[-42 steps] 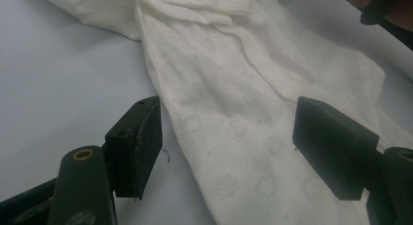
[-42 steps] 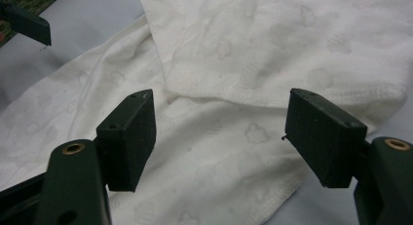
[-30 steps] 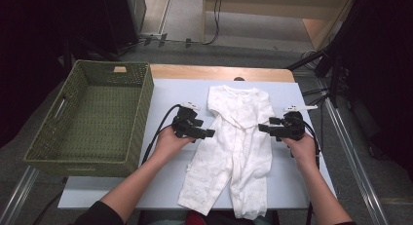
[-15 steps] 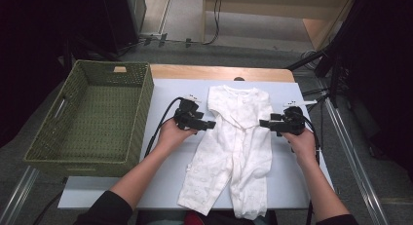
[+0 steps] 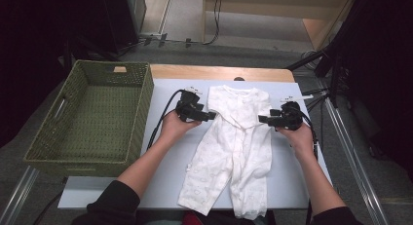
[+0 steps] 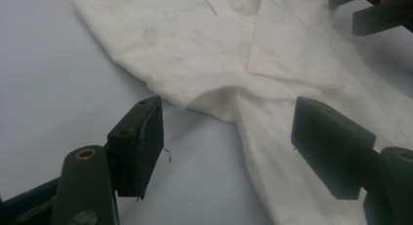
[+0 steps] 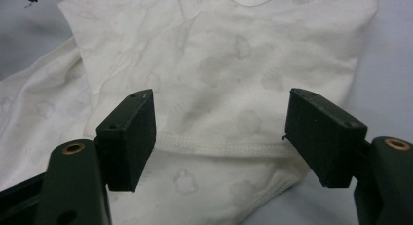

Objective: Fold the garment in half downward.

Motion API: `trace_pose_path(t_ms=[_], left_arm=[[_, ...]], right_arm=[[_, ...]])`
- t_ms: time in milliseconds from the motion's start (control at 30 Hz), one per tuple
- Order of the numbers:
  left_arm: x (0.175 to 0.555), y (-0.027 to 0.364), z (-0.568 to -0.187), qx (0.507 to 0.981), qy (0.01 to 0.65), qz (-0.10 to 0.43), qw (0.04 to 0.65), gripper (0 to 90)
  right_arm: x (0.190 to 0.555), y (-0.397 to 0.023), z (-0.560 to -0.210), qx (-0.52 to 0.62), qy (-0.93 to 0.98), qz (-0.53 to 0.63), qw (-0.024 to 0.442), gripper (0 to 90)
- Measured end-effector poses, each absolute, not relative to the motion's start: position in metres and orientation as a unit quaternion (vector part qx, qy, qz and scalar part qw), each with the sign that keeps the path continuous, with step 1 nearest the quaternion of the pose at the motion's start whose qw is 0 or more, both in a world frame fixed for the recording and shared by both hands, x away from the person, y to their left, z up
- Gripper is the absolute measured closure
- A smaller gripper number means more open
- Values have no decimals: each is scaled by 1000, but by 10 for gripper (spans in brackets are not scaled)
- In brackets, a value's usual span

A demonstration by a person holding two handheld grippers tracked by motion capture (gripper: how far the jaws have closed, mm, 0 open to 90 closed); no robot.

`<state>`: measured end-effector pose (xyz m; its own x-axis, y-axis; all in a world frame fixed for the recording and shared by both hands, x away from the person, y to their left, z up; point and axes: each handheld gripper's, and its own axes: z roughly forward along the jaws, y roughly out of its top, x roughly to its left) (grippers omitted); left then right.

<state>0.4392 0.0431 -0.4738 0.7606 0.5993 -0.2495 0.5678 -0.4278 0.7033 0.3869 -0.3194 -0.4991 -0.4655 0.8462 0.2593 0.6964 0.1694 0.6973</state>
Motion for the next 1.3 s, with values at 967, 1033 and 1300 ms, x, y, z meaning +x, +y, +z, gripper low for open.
trace_pose_path(t_ms=[967,1033,1300], left_arm=[[496,27,-478,837,378,54,392,291],[500,26,-480,838,382,53,387,291],[513,15,-485,842,387,59,371,296]], right_arm=[[430,-336,-505,548,742,374,99,290],[435,-336,-505,550,743,368,100,294],[452,-333,-511,554,746,353,107,301]])
